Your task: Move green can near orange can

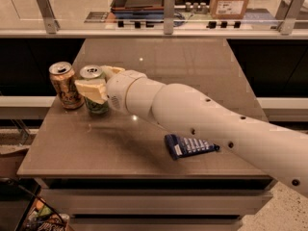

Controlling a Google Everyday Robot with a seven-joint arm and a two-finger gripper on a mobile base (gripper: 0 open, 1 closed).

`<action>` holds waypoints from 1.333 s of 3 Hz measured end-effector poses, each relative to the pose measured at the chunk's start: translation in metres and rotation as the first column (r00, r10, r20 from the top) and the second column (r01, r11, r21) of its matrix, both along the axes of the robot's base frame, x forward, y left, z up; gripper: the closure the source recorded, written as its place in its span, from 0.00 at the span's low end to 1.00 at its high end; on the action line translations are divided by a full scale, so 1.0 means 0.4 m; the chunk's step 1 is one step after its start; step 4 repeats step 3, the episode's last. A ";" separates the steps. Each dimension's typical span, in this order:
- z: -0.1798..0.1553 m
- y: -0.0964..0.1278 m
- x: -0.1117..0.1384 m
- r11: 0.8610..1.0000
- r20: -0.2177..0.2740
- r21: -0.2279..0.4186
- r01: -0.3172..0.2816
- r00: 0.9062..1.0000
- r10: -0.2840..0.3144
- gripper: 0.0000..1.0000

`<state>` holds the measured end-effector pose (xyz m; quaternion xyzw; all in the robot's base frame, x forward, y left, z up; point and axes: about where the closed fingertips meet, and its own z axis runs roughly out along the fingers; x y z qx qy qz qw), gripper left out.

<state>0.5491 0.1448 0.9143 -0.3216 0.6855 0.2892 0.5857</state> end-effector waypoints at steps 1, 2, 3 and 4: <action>0.002 0.004 -0.002 1.000 0.002 -0.001 -0.003 1.000 0.003 0.13; 0.005 0.008 -0.005 1.000 0.004 -0.002 -0.005 1.000 0.005 0.00; 0.005 0.008 -0.005 1.000 0.004 -0.002 -0.005 1.000 0.005 0.00; 0.005 0.008 -0.005 1.000 0.004 -0.002 -0.005 1.000 0.005 0.00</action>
Offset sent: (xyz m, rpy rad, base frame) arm -0.0008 0.0015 0.0008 -0.0009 -0.0017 0.0023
